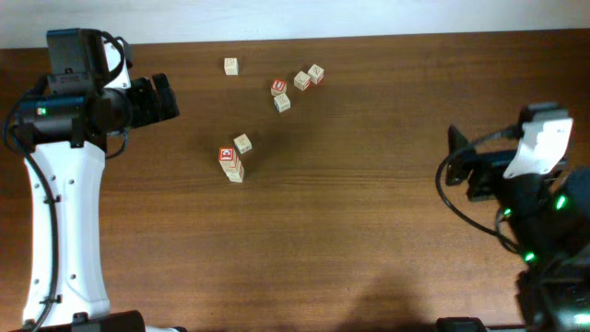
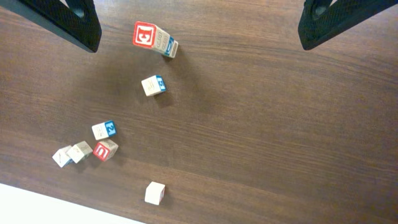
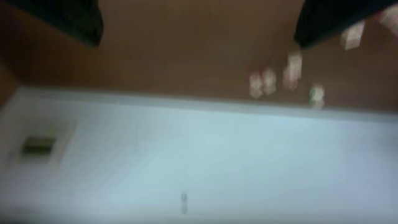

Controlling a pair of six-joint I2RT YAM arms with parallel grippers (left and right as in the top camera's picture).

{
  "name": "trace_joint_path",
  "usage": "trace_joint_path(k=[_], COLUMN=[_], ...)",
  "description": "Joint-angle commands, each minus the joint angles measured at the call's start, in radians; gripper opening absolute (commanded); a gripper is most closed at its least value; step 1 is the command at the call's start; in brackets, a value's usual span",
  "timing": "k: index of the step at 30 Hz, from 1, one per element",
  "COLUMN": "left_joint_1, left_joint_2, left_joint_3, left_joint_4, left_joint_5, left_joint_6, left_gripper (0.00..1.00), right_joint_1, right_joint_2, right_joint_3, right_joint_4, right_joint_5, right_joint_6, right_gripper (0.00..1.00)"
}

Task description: Rotate 4 blocks

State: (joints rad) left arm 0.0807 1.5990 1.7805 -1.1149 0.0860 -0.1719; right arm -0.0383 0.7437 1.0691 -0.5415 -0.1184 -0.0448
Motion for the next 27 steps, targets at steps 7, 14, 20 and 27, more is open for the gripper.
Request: trace_joint_path(k=[7, 14, 20, 27], left_joint_1=[0.003, 0.003, 0.003, 0.003], left_joint_2=[0.003, 0.003, 0.002, 0.002], left_joint_3=[0.008, 0.008, 0.008, 0.008], left_joint_4=[0.002, 0.002, 0.002, 0.002], left_joint_5=[-0.005, -0.005, -0.005, -0.005], left_joint_6=[0.01, 0.01, 0.01, 0.01], left_gripper=[1.0, 0.99, 0.99, 0.99], right_joint_1=[-0.048, -0.047, -0.047, -0.047], right_joint_2=[-0.624, -0.74, -0.74, -0.74], right_joint_3=[-0.88, -1.064, -1.064, -1.064], right_joint_4=[0.476, 0.502, 0.471, 0.471], right_joint_5=[-0.061, -0.008, 0.018, 0.018], right_joint_6=[-0.011, -0.011, -0.011, -0.011], right_gripper=[0.98, 0.98, 0.98, 0.98])
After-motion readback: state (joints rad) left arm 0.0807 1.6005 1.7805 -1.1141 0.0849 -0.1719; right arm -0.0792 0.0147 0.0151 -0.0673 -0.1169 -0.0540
